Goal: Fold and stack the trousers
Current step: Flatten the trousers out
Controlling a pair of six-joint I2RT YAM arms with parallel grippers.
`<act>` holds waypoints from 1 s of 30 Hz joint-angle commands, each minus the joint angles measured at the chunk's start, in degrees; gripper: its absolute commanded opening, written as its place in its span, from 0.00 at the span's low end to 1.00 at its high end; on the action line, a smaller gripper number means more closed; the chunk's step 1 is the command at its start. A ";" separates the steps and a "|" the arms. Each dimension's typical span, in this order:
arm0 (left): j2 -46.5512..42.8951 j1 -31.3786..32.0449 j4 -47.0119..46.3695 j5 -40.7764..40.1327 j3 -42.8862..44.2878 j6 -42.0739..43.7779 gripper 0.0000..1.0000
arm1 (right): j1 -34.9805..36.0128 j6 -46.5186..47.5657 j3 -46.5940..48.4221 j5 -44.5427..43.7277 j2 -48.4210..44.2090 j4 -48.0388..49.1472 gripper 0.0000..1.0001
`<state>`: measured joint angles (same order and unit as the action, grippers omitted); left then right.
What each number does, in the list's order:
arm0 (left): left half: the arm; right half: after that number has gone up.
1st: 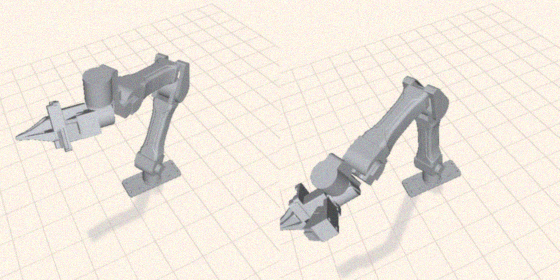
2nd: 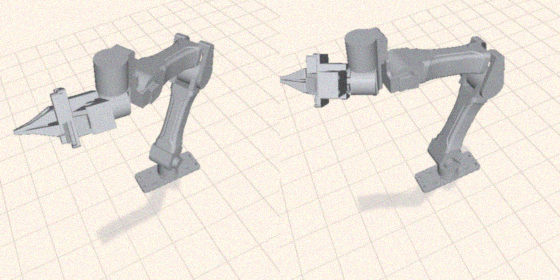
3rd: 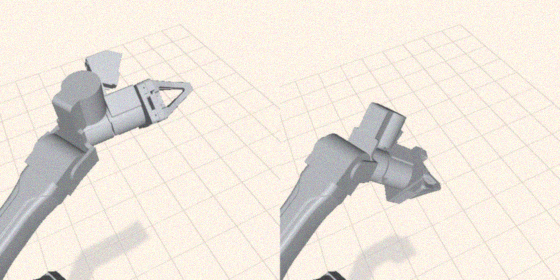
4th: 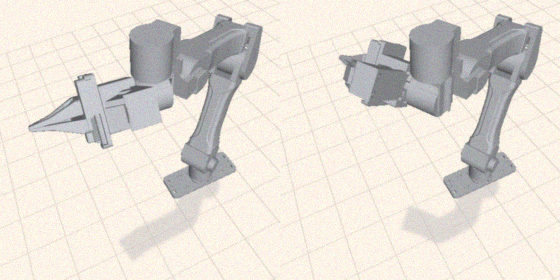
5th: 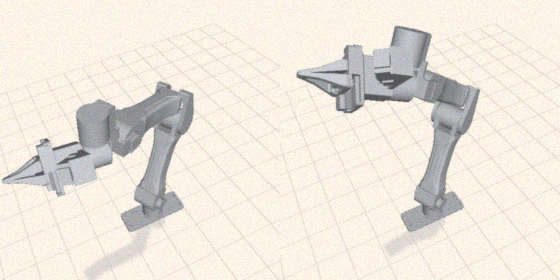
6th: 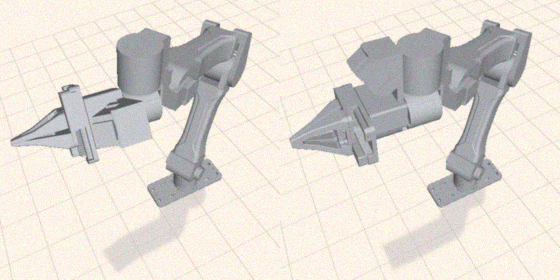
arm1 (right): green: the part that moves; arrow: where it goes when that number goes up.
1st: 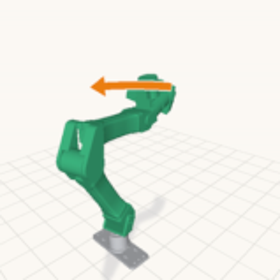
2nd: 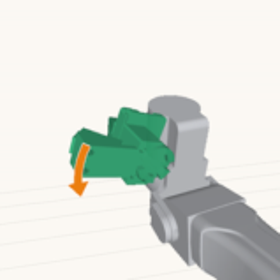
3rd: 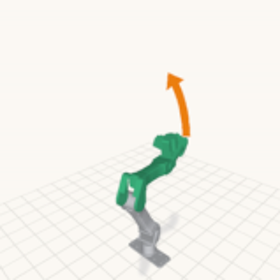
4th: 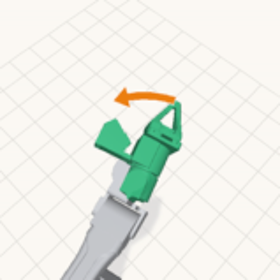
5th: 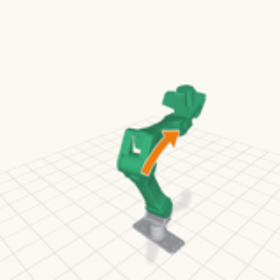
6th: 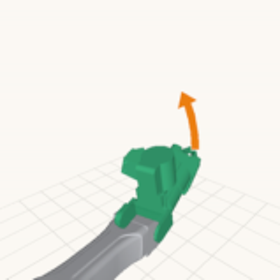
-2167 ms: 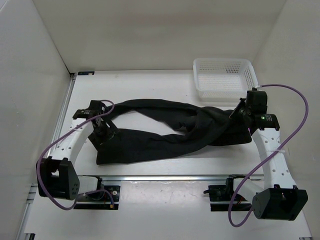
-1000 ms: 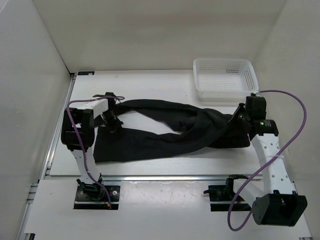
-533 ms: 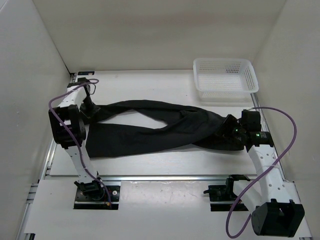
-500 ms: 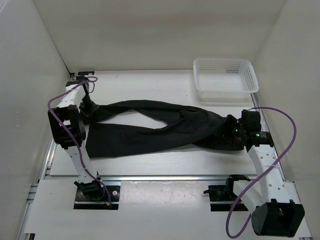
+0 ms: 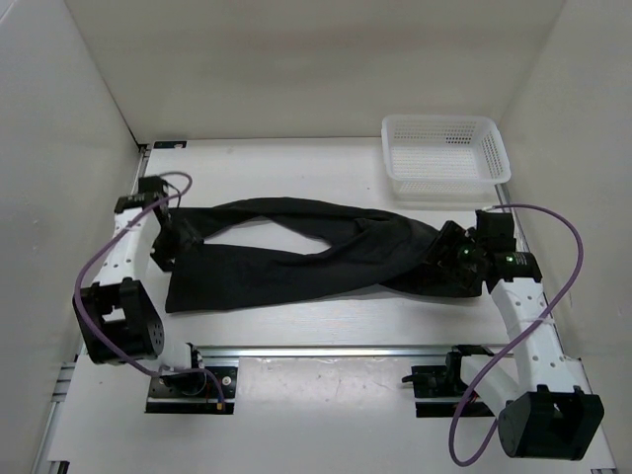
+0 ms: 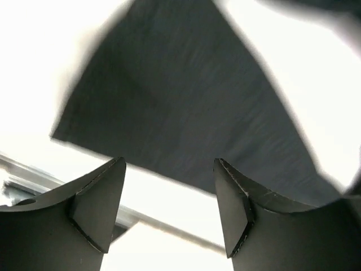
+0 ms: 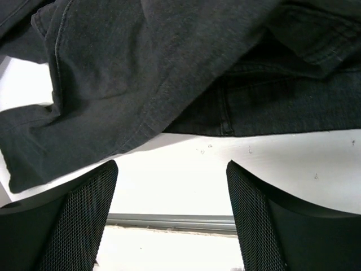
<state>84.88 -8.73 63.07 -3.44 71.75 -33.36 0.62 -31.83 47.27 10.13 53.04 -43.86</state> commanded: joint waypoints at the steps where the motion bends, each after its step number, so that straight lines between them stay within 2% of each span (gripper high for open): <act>1: -2.87 0.55 -1.79 8.62 -12.19 0.06 0.76 | 0.78 1.25 1.60 2.09 0.40 3.15 0.82; 5: -4.46 3.19 -2.78 11.96 -14.09 -3.81 0.77 | 0.78 1.25 2.74 2.09 0.93 3.69 0.82; 11: -0.87 4.24 -2.78 14.08 -17.77 -8.46 0.79 | 0.78 2.39 4.41 0.86 1.46 3.69 0.82; 16: 3.52 5.48 -4.97 12.15 -19.01 -8.39 0.79 | 0.78 3.53 4.94 0.85 1.46 3.17 0.82; 22: 9.59 6.53 -2.69 7.49 -16.56 -7.59 0.79 | 0.78 5.47 6.17 -0.55 0.93 2.02 0.81; 24: 12.75 6.53 -3.74 6.53 -14.98 -7.59 0.78 | 0.78 6.08 6.17 -1.17 0.93 1.49 0.75; 26: 16.44 6.53 -3.74 4.33 -13.57 -7.59 0.74 | 0.78 6.08 6.78 -1.17 0.93 1.49 0.75; 28: 18.82 6.53 -3.74 4.32 -12.51 -7.59 0.59 | 0.78 6.08 6.79 -1.17 0.93 1.49 0.75; 29: 20.13 6.53 -4.26 4.32 -12.51 -7.59 0.46 | 0.78 6.08 7.40 -1.69 0.93 0.97 0.75; 30: 20.15 6.01 -4.27 5.02 -11.99 -6.98 0.12 | 0.78 6.08 7.40 -2.48 0.93 0.44 0.75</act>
<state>103.70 -2.35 62.19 5.61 58.78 -41.04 1.15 -27.22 51.86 9.06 54.63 -42.35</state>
